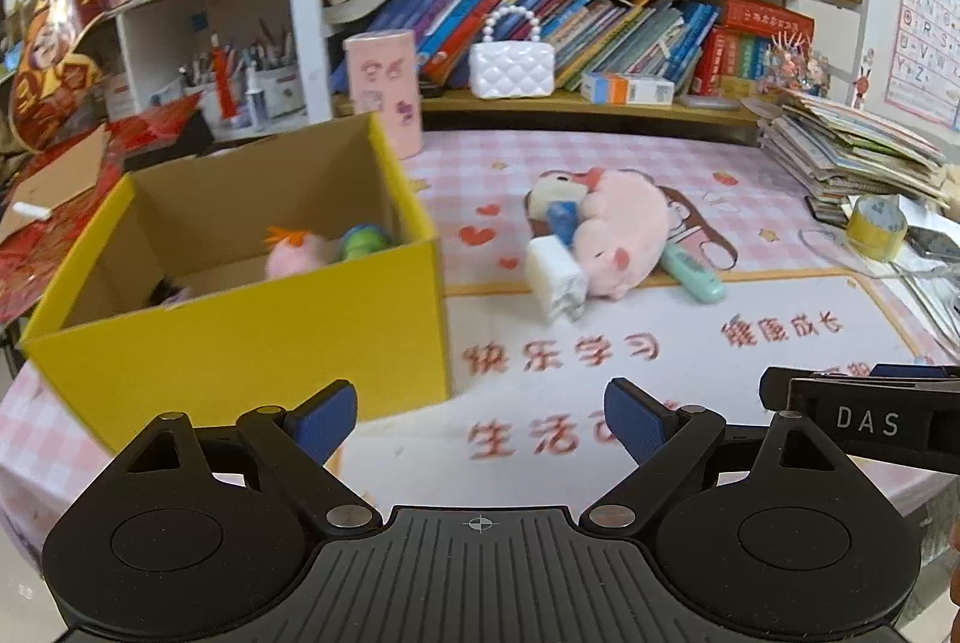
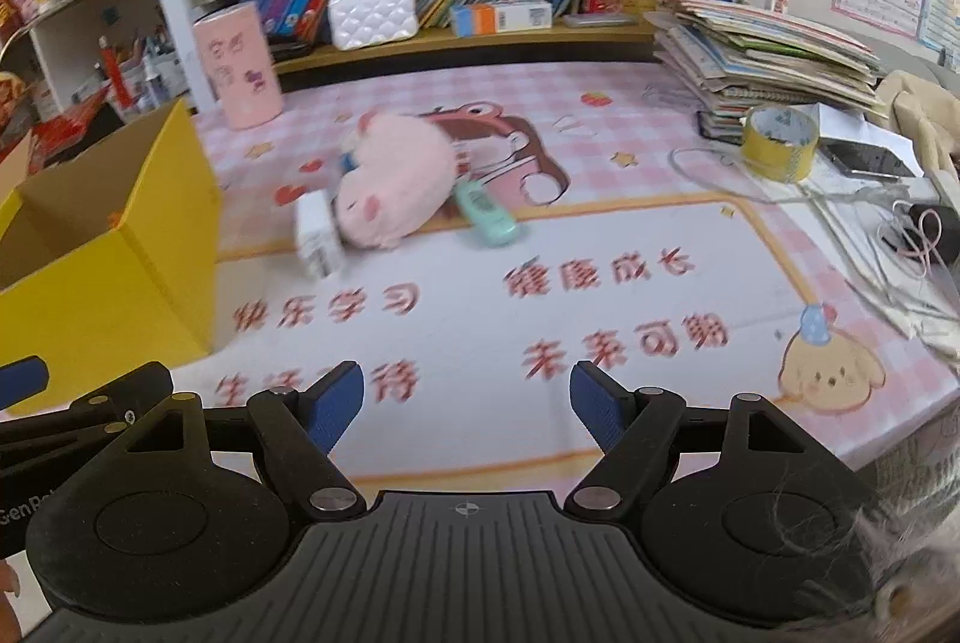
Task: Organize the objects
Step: 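Withdraw both open tools from the box toward the pig plush, then grasp the mint-green stapler with the right tool while the left tool grasps the white charger plug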
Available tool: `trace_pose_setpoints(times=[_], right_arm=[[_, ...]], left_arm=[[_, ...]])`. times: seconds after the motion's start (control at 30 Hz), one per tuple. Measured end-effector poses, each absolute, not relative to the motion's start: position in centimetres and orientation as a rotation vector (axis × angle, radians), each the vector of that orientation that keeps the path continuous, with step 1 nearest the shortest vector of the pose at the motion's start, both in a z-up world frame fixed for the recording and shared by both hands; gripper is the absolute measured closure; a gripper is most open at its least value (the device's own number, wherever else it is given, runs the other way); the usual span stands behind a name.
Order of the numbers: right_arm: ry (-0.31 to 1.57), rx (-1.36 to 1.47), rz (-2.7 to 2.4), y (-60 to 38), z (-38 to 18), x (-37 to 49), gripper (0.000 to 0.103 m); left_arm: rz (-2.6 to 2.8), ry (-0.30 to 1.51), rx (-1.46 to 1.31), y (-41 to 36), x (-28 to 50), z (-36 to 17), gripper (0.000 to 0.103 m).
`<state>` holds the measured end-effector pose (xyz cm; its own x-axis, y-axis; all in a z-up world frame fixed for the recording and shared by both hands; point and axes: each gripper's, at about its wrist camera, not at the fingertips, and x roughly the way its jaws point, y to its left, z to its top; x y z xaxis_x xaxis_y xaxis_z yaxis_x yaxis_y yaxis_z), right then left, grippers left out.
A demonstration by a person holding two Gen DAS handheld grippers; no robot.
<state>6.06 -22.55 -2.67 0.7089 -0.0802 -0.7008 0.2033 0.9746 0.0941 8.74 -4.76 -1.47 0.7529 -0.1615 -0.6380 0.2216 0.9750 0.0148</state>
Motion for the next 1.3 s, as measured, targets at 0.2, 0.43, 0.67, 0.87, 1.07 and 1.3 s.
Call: trace_pose_setpoints(times=[0.2, 0.43, 0.67, 0.87, 1.07, 1.3], right_arm=[[0.77, 0.176, -0.164, -25.5, -2.7, 8.4, 0.029], [0.798, 0.172, -0.132, -28.5, -3.3, 11.4, 0.029], [0.805, 0.155, -0.064, -30.3, -4.2, 14.1, 0.029], [0.765, 0.114, 0.032, -31.2, -4.9, 16.1, 0.04], [0.764, 0.082, 0.102, -31.4, -6.3, 19.3, 0.045], [0.808, 0.039, 0.174, -30.9, -7.8, 22.8, 0.045]], left_arm=[[-0.214, 0.691, 0.08, -7.8, 11.1, -1.7, 0.011], [-0.197, 0.707, 0.08, -10.8, 13.3, -2.2, 0.011], [-0.135, 0.713, 0.091, -12.8, 15.3, -2.7, 0.013], [-0.083, 0.735, 0.132, -14.6, 17.0, -3.6, 0.034], [-0.039, 0.783, 0.195, -15.9, 19.4, -5.0, 0.039], [-0.009, 0.821, 0.189, -16.4, 22.1, -6.1, 0.039]])
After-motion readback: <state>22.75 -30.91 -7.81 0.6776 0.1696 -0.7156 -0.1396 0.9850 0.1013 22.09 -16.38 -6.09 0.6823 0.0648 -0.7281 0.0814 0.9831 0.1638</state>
